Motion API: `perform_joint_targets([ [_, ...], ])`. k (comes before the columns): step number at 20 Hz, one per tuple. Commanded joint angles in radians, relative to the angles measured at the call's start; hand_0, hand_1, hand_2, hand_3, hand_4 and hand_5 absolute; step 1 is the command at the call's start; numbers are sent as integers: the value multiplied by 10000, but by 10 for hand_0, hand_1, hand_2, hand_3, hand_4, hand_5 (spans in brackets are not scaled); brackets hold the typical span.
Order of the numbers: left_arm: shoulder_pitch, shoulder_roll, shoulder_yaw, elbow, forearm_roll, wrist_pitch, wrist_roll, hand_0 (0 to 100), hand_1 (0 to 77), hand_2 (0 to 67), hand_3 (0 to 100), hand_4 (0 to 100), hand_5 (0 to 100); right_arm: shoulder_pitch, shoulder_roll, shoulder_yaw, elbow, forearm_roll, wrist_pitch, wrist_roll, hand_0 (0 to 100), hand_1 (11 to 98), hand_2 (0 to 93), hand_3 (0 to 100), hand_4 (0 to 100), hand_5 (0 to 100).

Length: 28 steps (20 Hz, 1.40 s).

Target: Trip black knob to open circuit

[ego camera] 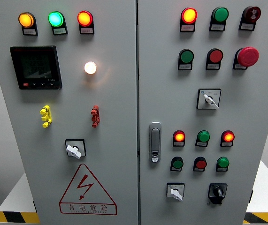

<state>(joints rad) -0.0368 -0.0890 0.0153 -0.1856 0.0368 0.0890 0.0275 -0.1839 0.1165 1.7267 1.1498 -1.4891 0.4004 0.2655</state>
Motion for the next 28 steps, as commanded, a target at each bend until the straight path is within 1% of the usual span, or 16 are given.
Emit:
perform_joint_targets([
  [1,0,0,0,0,0,0,1,0,0,194,262,98,86,-155,1,-346,1199,287,-580,-1,815,457,0,534,623,620],
  [2,0,0,0,0,0,0,1,0,0,195,262,98,86,-155,1,-392,1492,287,-826,-17,816,466,0,574,672,679],
  [5,0,0,0,0,0,0,1,0,0,195,262,98,86,-109,16,-607,2260,287,-1134,-17,835,481,0,680,734,785],
  [6,0,0,0,0,0,0,1,0,0,195,262,98,86,-78,16,-729,2368,287,-1363,-32,840,481,0,708,749,816],
  [7,0,0,0,0,0,0,1,0,0,195,262,98,86,74,31,-913,2461,287,-1730,-78,848,486,0,753,777,884],
  [8,0,0,0,0,0,0,1,0,0,195,262,98,86,303,31,-1097,2462,272,-2265,-78,855,498,0,810,817,973],
  [9,0,0,0,0,0,0,1,0,0,195,262,98,86,488,47,-1250,2477,287,-2681,-124,862,503,0,836,848,1000],
  [11,0,0,0,0,0,0,1,0,0,194,262,98,86,932,93,-1695,2507,272,-3539,-231,896,530,0,892,931,1000],
  [12,0,0,0,0,0,0,1,0,0,195,262,98,86,1056,108,-1818,2508,272,-3878,-323,908,544,0,908,958,1000],
  [16,0,0,0,0,0,0,1,0,0,194,262,97,86,1302,108,-2004,2661,257,-3958,-354,999,601,0,938,985,1000],
  [19,-1,0,0,0,0,0,1,0,0,194,262,98,86,1608,123,-2019,2738,226,-3958,-385,1000,617,0,931,988,1000],
  [20,0,0,0,0,0,0,1,0,0,194,262,98,86,1685,169,-2019,2753,226,-3973,-385,1000,622,0,928,990,1000],
  [21,0,0,0,0,0,0,1,0,0,194,262,98,86,1732,154,-2049,2753,226,-3973,-400,1000,626,0,928,990,1000],
  [22,0,0,0,0,0,0,1,0,0,194,262,98,86,1793,169,-2232,2753,226,-4034,-446,1000,630,0,927,990,1000],
  [25,0,0,0,0,0,0,1,0,0,194,262,98,86,2114,169,-2463,2768,211,-4295,-569,1000,634,0,952,993,1000],
  [28,0,0,0,0,0,0,1,0,0,195,262,98,86,2437,169,-2632,2738,211,-4357,-737,1000,638,0,960,996,1000],
])
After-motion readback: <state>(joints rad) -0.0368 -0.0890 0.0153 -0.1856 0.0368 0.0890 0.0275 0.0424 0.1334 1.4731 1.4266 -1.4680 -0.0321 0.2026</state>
